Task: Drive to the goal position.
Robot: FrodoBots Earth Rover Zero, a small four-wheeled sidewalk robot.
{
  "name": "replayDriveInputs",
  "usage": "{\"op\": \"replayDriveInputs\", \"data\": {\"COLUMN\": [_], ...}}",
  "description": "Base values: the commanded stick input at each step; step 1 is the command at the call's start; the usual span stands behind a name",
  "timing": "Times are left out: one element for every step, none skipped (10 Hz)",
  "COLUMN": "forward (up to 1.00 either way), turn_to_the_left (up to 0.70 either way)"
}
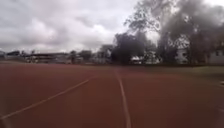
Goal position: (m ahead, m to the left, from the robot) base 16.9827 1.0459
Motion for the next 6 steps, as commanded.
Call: {"op": "replayDriveInputs", "data": {"forward": [0.85, 0.85, 0.85, 0.85, 0.85, 0.85], "turn_to_the_left": [0.0, 0.0, 0.0, 0.0, 0.0, 0.0]}}
